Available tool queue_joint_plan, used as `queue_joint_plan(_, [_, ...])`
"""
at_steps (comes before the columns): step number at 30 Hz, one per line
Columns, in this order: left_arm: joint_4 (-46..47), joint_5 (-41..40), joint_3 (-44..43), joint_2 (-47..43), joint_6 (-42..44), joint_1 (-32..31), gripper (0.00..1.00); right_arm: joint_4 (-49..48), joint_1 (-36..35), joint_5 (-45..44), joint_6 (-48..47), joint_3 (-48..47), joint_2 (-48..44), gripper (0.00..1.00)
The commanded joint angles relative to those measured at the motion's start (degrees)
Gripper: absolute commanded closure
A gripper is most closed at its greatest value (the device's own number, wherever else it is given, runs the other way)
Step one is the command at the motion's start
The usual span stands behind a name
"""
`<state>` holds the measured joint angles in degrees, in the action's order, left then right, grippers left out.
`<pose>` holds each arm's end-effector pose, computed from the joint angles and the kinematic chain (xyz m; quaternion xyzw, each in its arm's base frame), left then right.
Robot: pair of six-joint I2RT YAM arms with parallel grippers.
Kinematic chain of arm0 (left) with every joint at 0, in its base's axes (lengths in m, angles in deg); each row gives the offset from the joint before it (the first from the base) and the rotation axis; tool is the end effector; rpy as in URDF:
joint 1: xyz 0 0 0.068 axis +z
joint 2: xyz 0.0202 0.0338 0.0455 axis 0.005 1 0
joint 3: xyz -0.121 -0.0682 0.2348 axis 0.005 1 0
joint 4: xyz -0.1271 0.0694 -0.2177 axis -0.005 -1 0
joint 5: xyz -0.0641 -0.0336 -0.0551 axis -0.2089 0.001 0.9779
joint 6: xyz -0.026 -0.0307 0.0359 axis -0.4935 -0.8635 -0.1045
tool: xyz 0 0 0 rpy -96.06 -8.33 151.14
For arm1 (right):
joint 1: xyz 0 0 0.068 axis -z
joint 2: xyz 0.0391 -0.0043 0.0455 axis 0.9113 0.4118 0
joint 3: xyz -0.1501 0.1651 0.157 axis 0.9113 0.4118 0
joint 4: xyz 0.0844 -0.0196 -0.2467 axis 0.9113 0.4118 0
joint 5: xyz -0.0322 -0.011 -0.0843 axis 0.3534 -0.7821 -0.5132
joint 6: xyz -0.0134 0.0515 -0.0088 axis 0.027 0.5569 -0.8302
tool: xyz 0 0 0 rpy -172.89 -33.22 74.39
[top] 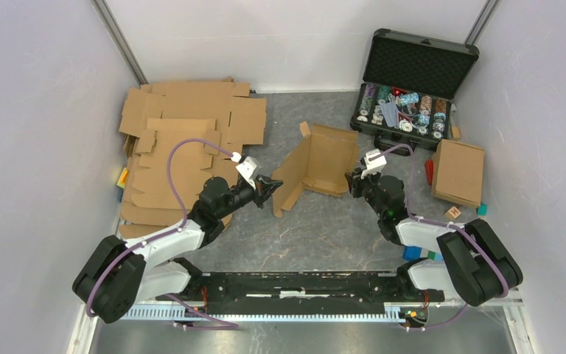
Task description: Fold the paper box
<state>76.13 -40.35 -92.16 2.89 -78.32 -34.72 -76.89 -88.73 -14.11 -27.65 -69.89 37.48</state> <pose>0.1855 -0.1446 0.2191 0.2856 0.6628 -0.3601 0.5912 0.2126 0.0908 0.1652 -0.1177 0.7658 0.1629 0.6108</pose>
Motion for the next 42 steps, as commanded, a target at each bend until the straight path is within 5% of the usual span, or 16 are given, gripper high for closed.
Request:
queue_joint_plan(1, [-2.21,1.37,-0.71,-0.16,1.91,-0.53,0.98,0.21,-0.32,-3.03,-0.01,-3.51,0.84,0.67])
queue_joint_plan(5, [-2.22,1.37,-0.76,-0.06,1.99,-0.55,0.98,0.52,-0.22,-4.2,0.35,-4.38,1.82,0.72])
queue_joint_plan(9, [-2.23,1.37,-0.91,0.18,2.08,-0.5,0.98,1.73,-0.2,-4.51,0.0,-6.28,3.45,1.0])
queue_joint_plan(15, [-2.19,1.74,-0.98,0.38,2.09,-0.5,0.98,1.58,-0.94,-3.62,2.58,-4.66,2.29,1.0])
queue_joint_plan(28, [-5.11,6.03,-1.28,0.28,0.88,-0.59,0.98,8.48,-11.72,-17.59,12.25,3.52,-8.12,1.0])
queue_joint_plan(35, [-6.16,6.57,-1.66,1.27,0.35,-0.6,0.98,7.35,-12.03,-16.74,11.29,3.74,-7.76,0.94])
queue_joint_plan(39, [-6.64,5.8,-1.49,1.1,0.3,-0.59,0.98,7.22,-12.41,-12.21,9.55,3.57,-7.34,0.61])
queue_joint_plan(42, [-7.18,5.5,-1.7,1.02,0.5,-0.57,0.98,5.7,-12.76,-11.94,8.83,4.71,-8.11,0.59])
